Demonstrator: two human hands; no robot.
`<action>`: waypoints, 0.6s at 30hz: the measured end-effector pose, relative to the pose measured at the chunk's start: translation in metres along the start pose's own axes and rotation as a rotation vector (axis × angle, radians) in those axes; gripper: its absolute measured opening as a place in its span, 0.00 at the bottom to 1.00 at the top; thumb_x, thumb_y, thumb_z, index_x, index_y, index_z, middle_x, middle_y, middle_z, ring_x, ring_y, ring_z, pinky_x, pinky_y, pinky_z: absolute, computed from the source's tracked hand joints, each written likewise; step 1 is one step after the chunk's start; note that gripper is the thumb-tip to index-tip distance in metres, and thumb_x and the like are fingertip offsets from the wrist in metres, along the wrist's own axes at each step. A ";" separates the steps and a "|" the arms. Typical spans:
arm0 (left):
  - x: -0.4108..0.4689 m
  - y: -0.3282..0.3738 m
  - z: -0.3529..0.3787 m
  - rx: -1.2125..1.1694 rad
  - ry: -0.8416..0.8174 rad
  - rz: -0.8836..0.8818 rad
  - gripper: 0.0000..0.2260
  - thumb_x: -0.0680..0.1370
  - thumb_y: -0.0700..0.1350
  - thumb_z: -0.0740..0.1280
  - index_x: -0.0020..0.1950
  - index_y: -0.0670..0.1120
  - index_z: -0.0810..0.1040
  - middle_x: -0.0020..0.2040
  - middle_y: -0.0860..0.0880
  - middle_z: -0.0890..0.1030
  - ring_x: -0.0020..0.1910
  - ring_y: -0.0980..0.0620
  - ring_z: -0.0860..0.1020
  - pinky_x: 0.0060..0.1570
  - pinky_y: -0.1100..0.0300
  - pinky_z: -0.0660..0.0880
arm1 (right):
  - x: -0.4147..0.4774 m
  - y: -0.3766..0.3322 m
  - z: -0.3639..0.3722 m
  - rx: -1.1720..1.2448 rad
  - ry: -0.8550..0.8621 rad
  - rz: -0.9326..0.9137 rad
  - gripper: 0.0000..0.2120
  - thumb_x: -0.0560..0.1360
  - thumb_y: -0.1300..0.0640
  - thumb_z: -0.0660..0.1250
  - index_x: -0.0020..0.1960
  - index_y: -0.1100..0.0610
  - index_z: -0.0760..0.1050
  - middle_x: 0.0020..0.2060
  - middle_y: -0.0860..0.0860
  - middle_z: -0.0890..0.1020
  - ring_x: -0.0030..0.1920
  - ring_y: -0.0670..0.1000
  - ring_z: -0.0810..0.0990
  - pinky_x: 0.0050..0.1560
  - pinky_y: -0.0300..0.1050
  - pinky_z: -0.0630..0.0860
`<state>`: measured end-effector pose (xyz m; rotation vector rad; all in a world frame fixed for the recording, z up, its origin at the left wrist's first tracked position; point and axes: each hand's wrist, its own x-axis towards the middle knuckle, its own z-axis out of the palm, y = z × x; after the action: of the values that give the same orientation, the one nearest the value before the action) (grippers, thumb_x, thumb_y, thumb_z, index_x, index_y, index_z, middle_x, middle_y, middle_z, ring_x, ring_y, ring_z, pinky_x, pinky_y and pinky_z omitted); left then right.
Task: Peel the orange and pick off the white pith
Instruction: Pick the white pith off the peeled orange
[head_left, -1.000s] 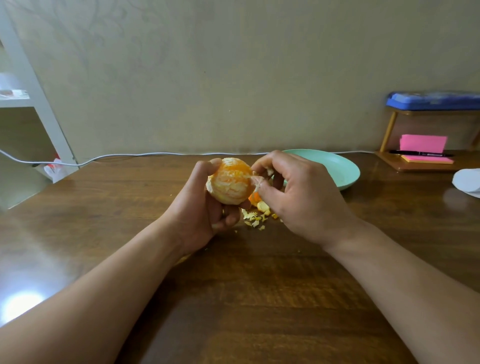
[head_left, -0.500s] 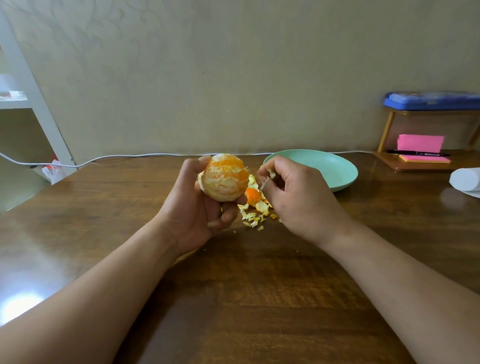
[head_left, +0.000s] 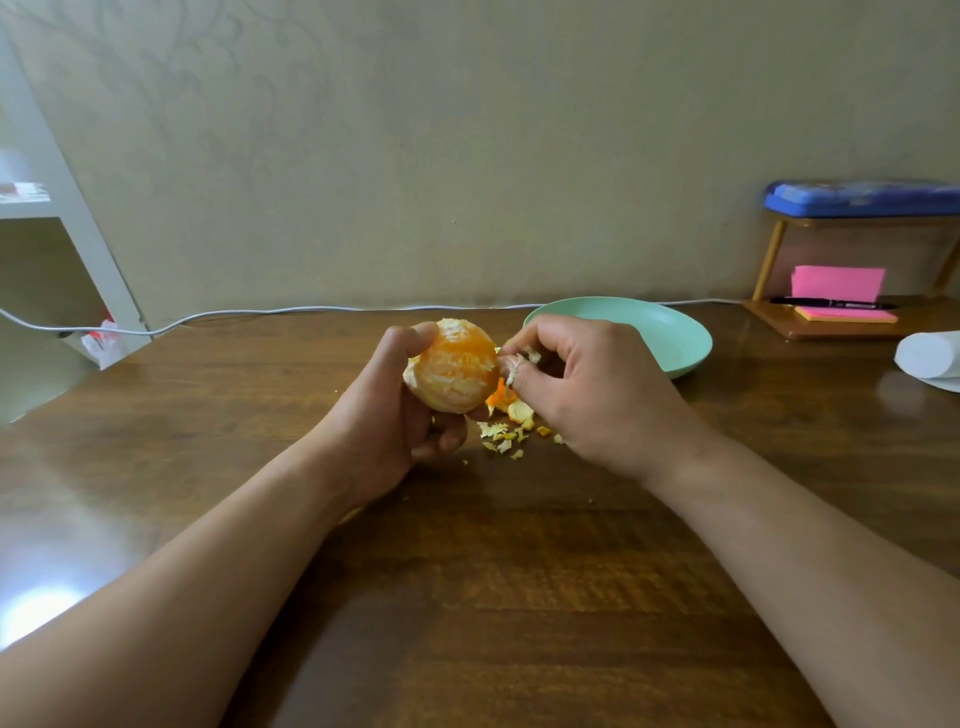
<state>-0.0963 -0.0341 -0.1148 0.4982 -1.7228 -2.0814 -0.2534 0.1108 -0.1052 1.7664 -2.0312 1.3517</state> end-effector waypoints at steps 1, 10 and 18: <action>0.000 0.000 0.001 0.013 0.005 -0.001 0.26 0.84 0.61 0.55 0.61 0.41 0.78 0.43 0.39 0.81 0.30 0.47 0.71 0.23 0.62 0.62 | 0.000 0.000 -0.001 -0.013 -0.008 -0.010 0.04 0.81 0.54 0.73 0.53 0.51 0.86 0.37 0.45 0.85 0.35 0.47 0.82 0.33 0.40 0.76; 0.000 -0.004 0.003 0.049 -0.012 -0.004 0.26 0.82 0.62 0.57 0.59 0.39 0.78 0.43 0.39 0.82 0.29 0.48 0.72 0.23 0.62 0.64 | -0.001 0.002 0.003 -0.150 0.056 -0.091 0.04 0.76 0.56 0.73 0.43 0.52 0.81 0.33 0.45 0.80 0.34 0.48 0.78 0.34 0.45 0.75; 0.001 -0.001 -0.002 -0.126 -0.081 0.041 0.26 0.81 0.62 0.55 0.60 0.41 0.77 0.45 0.37 0.80 0.31 0.46 0.71 0.27 0.58 0.55 | -0.001 0.011 0.006 0.038 -0.024 0.122 0.04 0.78 0.55 0.74 0.45 0.50 0.81 0.34 0.45 0.83 0.33 0.45 0.80 0.31 0.41 0.75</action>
<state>-0.0957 -0.0363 -0.1160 0.3429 -1.6175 -2.1919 -0.2599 0.1060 -0.1153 1.7063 -2.1723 1.4187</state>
